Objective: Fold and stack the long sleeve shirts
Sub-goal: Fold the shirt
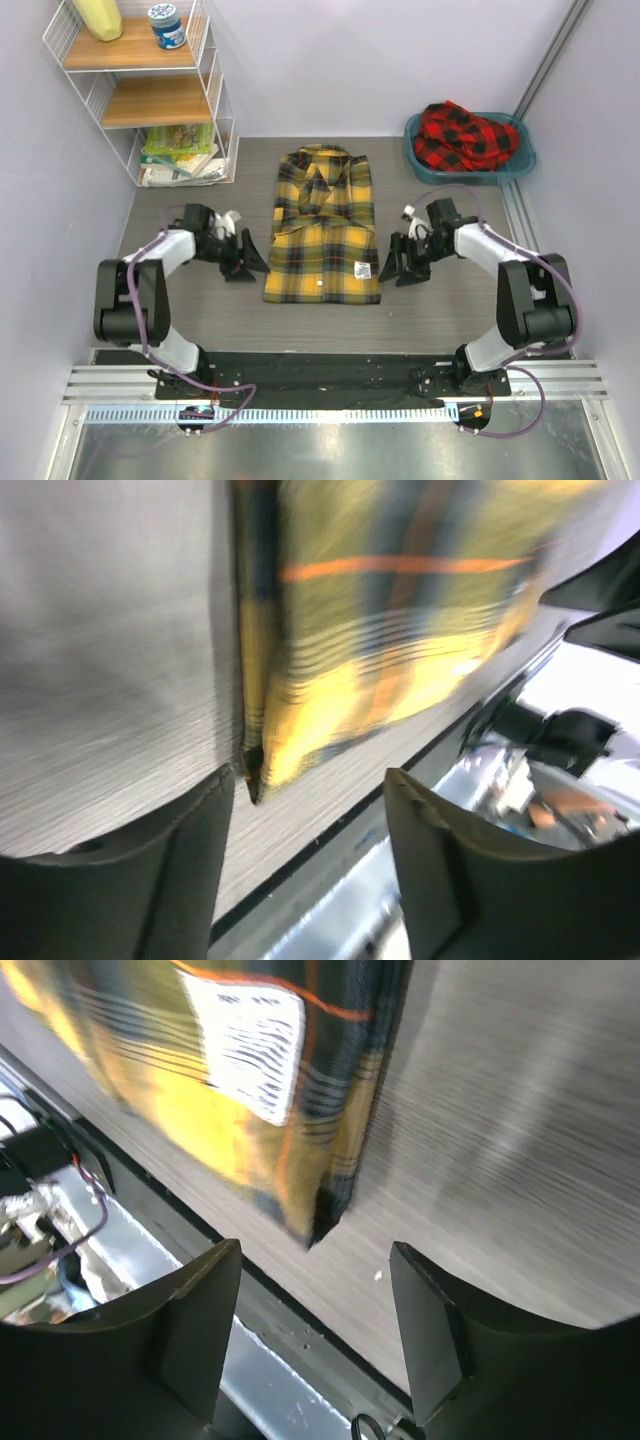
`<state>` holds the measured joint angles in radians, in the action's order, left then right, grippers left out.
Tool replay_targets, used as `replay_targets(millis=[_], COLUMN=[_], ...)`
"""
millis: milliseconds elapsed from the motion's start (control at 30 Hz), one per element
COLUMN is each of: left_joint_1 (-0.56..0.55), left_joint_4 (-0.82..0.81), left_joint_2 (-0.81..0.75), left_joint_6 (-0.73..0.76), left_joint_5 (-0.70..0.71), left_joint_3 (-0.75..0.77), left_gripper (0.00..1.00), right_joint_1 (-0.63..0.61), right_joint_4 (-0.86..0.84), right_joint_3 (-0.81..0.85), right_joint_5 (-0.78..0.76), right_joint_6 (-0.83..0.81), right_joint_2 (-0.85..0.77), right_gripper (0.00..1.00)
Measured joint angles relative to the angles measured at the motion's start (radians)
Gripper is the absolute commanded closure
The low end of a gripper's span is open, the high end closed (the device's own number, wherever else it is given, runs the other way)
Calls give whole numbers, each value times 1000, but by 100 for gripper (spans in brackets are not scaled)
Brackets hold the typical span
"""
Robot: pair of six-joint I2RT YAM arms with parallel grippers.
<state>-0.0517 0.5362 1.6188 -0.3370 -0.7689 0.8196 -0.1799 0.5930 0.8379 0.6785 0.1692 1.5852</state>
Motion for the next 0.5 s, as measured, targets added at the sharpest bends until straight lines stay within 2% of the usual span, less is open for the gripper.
replay_targets(millis=[100, 167, 200, 300, 433, 500], left_joint_1=[92, 124, 117, 15, -150, -191], left_joint_4=[24, 15, 8, -46, -199, -265], left_joint_2=[-97, -162, -186, -167, -8, 95], left_joint_6=[55, 86, 104, 107, 25, -30], left_joint_5=[-26, -40, -52, -78, -118, -125], left_joint_3=[60, 102, 134, 209, 262, 271], left_gripper=[30, 32, 36, 44, 52, 55], right_joint_1=[42, 54, 54, 27, -63, -95], right_joint_4=[92, 96, 75, -25, -224, -335], right_joint_3=[100, 185, 215, 251, 305, 318], right_joint_5=[-8, -3, 8, 39, 84, 101], right_joint_6=[-41, -59, -56, -3, 134, 195], right_joint_2=[-66, -80, -83, -79, 57, 152], right_gripper=[35, 44, 53, 66, 71, 73])
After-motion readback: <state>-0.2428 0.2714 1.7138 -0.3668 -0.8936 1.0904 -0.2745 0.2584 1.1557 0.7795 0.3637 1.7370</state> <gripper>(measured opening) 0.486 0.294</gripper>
